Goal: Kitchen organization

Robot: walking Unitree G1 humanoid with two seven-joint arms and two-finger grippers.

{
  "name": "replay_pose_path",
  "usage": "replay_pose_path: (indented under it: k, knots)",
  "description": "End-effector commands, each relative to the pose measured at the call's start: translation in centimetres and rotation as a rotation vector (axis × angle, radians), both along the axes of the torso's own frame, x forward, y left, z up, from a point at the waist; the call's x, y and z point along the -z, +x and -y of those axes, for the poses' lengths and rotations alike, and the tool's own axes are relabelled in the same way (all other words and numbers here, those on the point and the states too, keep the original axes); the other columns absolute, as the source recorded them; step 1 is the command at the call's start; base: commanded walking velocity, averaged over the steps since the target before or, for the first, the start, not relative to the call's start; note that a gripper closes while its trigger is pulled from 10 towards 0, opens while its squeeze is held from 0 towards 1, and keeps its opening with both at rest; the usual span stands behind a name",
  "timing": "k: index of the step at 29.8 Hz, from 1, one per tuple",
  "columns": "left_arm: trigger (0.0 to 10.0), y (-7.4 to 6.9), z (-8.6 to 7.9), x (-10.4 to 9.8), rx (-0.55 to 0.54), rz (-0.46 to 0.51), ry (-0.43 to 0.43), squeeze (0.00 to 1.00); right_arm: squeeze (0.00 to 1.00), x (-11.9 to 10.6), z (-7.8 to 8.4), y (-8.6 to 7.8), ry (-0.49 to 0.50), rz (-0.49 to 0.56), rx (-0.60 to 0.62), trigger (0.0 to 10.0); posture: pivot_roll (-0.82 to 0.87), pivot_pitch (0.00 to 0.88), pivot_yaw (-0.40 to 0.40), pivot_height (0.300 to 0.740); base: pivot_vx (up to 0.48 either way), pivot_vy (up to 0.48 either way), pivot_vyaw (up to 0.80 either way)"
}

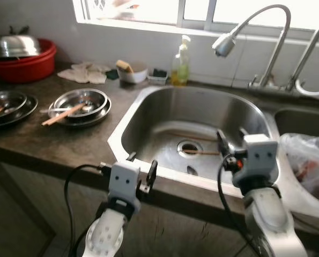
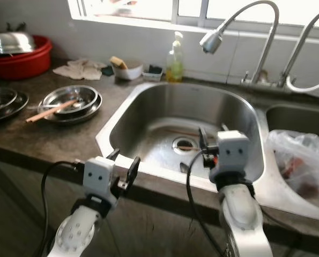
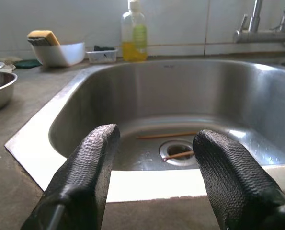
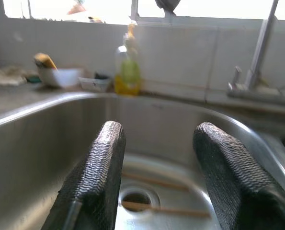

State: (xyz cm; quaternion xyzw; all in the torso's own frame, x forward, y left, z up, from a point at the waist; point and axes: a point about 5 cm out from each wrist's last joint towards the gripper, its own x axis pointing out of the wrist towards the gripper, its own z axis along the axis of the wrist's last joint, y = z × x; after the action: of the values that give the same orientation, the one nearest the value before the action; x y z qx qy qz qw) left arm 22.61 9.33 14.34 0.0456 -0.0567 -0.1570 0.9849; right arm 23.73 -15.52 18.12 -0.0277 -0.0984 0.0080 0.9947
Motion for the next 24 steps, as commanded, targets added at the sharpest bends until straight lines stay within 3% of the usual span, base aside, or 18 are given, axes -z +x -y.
replay_pose_path:
  k: [1,9,24]
  knots:
    - [10.0,-0.2,-0.1,-0.4,0.009,0.019,-0.003,0.00,0.00,-0.8,-0.3,-0.4,0.002,0.031,-0.011,10.0,0.02,0.000,-0.037,0.740,0.000,0.000,0.00]
    - [10.0,-0.7,0.0,-0.3,0.021,0.011,-0.003,0.00,0.00,-0.1,-1.2,-1.4,0.009,-0.007,-0.067,10.0,0.02,0.000,-0.040,0.740,0.000,0.000,0.00]
    - [10.0,-1.1,0.3,0.0,0.033,-0.005,-0.002,0.00,0.00,0.2,-1.6,-1.3,0.021,-0.019,-0.088,10.0,0.03,0.000,-0.040,0.740,-0.310,0.000,0.00]
